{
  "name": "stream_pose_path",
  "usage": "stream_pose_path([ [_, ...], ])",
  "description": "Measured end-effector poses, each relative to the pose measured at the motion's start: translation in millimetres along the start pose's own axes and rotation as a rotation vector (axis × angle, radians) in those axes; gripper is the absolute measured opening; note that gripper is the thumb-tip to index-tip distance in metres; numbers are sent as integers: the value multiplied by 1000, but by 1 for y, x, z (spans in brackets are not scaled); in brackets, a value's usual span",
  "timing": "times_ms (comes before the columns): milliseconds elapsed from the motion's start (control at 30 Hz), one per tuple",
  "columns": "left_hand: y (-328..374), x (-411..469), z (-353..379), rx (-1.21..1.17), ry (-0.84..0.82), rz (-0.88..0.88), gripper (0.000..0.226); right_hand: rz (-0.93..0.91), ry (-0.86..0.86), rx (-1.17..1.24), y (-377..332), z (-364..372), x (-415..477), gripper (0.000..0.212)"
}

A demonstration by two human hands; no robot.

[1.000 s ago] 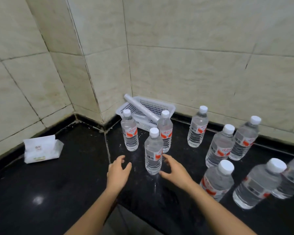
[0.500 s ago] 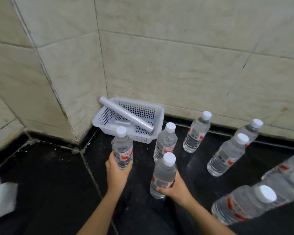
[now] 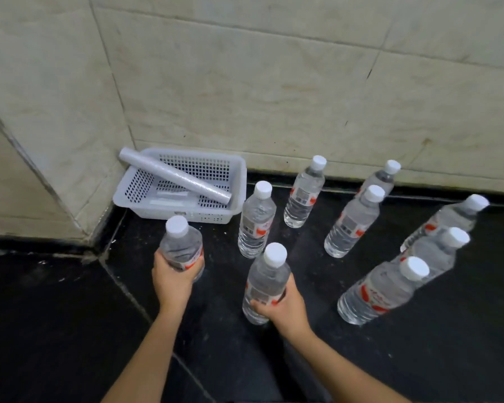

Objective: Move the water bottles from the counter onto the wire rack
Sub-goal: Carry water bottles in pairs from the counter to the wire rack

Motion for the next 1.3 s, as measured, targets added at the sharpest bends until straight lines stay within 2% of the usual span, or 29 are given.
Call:
stream_pose_path([
  [200,-4,-60,-5,1,-74,21,59,7,40,-3,24,-35,-43,55],
  [300,-8,-104,2,13,-142,24,59,8,44,-16,43,-60,-74,56],
  [533,-11,-246,53,92,-434,34,62,65,129,-5,133,-137,-176,60],
  [700,-7,-358,120,157,-753,68,50,202,345,35,219,-210,-255,56],
  [867,-5,-454,187,149,-983,111,50,407,571,12,294,-282,-330,65],
  [1300,25,-642,382,82,-1435,188,53,725,1094,-198,361,-462,-454,61],
])
Point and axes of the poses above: each hand's wrist, its own x-axis towards the middle knuckle, its own z-axis out of the palm, y = z × x, the point moved 9 cm from there along x, towards the middle knuckle, and after that the axes turned 12 degrees about -x, right-handed, at the moved point
